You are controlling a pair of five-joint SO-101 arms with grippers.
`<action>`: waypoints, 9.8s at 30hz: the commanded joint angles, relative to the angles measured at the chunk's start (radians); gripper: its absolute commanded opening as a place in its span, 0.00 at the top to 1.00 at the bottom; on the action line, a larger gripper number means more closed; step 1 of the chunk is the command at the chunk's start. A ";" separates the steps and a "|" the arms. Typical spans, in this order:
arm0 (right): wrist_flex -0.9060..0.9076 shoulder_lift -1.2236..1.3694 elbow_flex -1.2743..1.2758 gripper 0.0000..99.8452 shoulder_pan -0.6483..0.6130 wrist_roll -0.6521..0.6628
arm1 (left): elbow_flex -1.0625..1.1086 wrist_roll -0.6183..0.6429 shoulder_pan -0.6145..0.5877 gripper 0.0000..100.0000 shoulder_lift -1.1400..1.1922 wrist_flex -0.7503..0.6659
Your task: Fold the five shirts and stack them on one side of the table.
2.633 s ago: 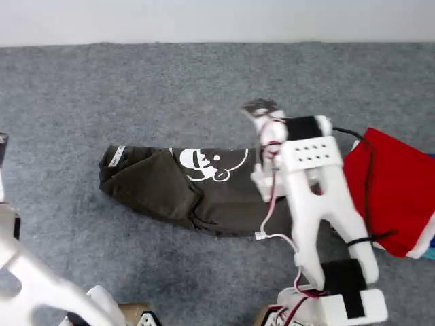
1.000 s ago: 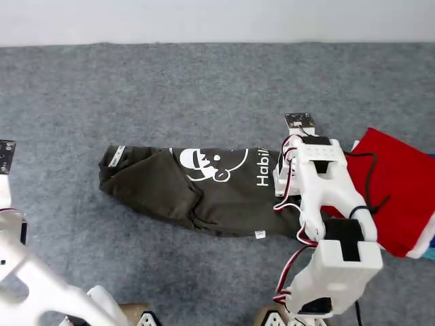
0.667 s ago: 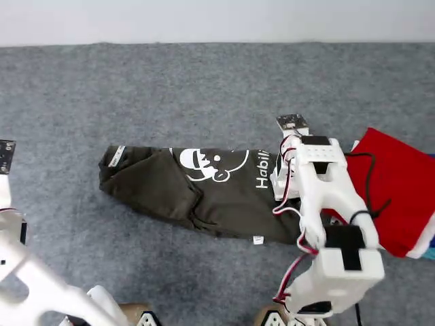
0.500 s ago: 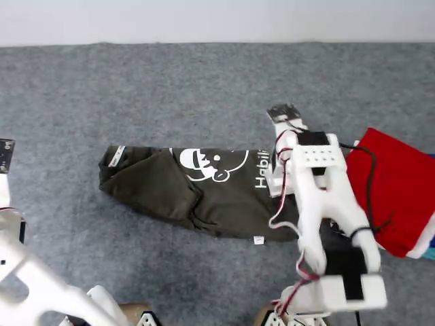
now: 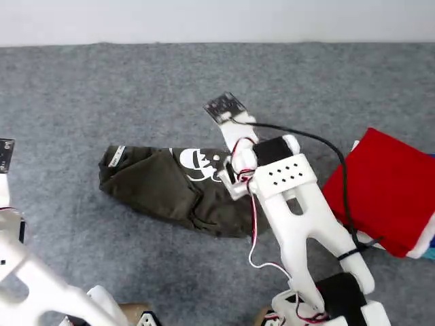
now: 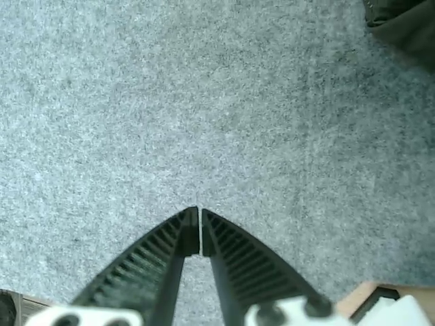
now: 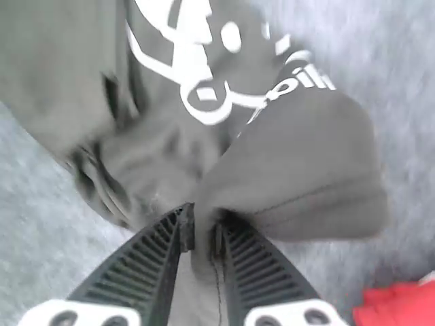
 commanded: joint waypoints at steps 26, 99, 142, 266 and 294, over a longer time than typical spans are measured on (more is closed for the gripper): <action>0.203 0.529 -0.898 0.99 -0.239 -0.009 | 0.137 0.081 0.000 0.99 -0.025 -0.068; 0.417 1.251 -1.740 0.99 -0.325 0.141 | 0.142 0.083 -0.002 0.99 -0.025 -0.038; -0.038 1.428 -1.718 0.99 -0.217 0.341 | 0.143 0.078 0.005 0.99 -0.020 -0.038; 0.486 1.158 -1.208 0.99 -0.035 -0.115 | 0.223 0.077 0.005 0.99 -0.023 -0.130; 0.460 0.981 -1.333 0.78 0.163 0.681 | 0.222 0.020 0.003 0.99 -0.023 -0.130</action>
